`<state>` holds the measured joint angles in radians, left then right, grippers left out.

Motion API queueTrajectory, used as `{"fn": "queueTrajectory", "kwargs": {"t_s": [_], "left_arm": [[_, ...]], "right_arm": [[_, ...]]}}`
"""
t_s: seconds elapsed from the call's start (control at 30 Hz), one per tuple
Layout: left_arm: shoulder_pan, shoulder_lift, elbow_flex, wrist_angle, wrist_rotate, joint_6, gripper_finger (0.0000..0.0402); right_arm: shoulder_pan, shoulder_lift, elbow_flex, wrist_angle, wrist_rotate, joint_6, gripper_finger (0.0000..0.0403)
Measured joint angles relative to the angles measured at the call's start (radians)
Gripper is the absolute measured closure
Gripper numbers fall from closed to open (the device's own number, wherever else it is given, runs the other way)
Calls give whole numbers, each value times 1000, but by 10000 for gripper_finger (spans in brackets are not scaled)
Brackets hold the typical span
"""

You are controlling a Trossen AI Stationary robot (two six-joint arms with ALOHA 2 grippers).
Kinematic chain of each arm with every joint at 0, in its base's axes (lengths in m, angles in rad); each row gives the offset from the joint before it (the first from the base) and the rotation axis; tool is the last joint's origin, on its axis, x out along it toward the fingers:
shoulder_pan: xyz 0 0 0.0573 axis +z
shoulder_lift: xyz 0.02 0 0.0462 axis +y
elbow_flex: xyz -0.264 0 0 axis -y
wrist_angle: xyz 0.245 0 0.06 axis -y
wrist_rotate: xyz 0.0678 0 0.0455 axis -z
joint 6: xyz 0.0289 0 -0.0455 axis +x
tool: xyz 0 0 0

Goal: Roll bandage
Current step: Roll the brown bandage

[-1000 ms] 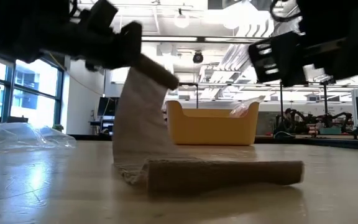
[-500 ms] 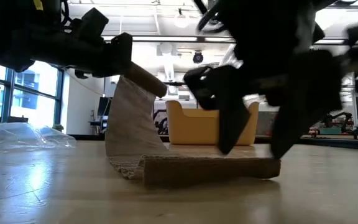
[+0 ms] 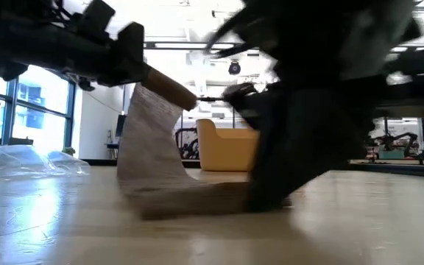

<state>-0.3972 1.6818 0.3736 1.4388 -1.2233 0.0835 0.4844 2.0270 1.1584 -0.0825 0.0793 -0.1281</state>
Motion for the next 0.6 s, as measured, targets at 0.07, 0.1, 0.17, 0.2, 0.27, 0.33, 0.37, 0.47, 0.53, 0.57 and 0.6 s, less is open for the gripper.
{"fn": "queueTrajectory", "kwargs": {"t_s": [0.07,0.1,0.17,0.2,0.27,0.33,0.37,0.47,0.53,0.57,0.6], "left_arm": [[-34,0,0,12,-34,8,401],[-48,0,0,18,-48,16,401],[-72,-1,0,28,-72,25,401],[-80,-1,0,26,-77,16,401],[-93,-1,0,-6,-75,-39,401],[-97,-1,0,-62,-66,-118,401],[-101,-1,0,-90,-64,-154,401],[-120,1,11,-186,-60,-245,401],[-140,3,22,-235,-58,-282,401],[-151,3,32,-252,-52,-292,401],[-165,3,41,-267,-38,-299,401]], "right_arm": [[56,-49,-5,-109,68,44,399],[89,-73,-6,-161,113,71,400],[158,-137,-6,-259,202,145,400],[190,-174,-6,-312,233,183,400],[257,-241,-5,-389,307,267,401],[325,-315,-5,-448,385,338,401],[359,-357,-5,-455,425,363,402],[457,-483,15,-452,583,398,402],[504,-554,31,-456,716,380,402],[522,-587,42,-455,781,359,402],[536,-618,54,-453,846,337,402]]}}
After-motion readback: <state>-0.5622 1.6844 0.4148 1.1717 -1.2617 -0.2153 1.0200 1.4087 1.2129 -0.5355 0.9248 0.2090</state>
